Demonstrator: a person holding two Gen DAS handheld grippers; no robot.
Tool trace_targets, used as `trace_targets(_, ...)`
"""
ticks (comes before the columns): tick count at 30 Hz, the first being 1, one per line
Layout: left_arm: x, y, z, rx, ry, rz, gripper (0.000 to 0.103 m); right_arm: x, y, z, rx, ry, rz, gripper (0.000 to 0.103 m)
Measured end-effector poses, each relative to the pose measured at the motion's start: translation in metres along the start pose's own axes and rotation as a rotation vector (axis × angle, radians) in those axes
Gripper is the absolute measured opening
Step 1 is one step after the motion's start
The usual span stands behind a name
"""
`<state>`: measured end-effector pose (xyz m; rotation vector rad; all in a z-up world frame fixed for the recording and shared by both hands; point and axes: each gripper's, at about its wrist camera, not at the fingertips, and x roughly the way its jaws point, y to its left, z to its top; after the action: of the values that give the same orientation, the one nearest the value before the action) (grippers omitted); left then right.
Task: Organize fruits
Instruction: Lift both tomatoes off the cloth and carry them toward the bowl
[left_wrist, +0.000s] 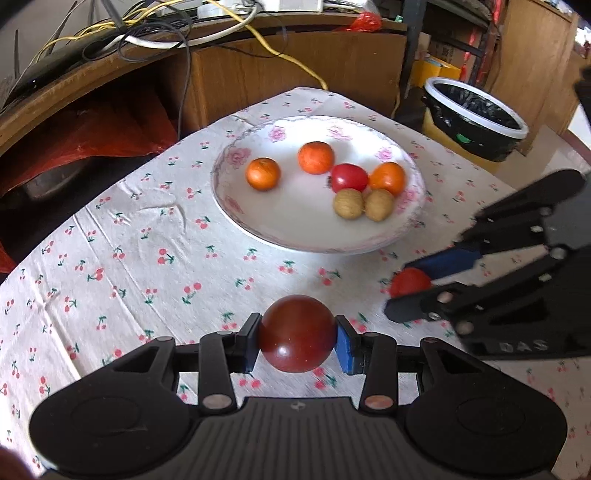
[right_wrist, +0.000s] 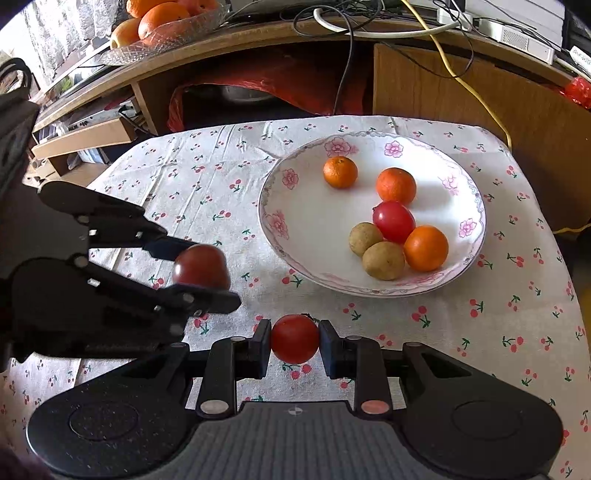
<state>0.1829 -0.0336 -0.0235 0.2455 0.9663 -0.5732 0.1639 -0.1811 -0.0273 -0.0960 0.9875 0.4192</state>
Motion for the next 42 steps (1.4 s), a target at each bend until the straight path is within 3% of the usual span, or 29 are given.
trace_targets(11, -0.008, -0.002, -0.022, 0.013, 0.031, -0.007, 0.049, 0.007, 0.010, -0.006, -0.053, 0.030, -0.026, 0.023)
trace_targets(42, -0.010, -0.006, -0.025, 0.033, 0.037, 0.010, 0.050, 0.004, 0.011, -0.008, -0.074, 0.047, -0.031, 0.024)
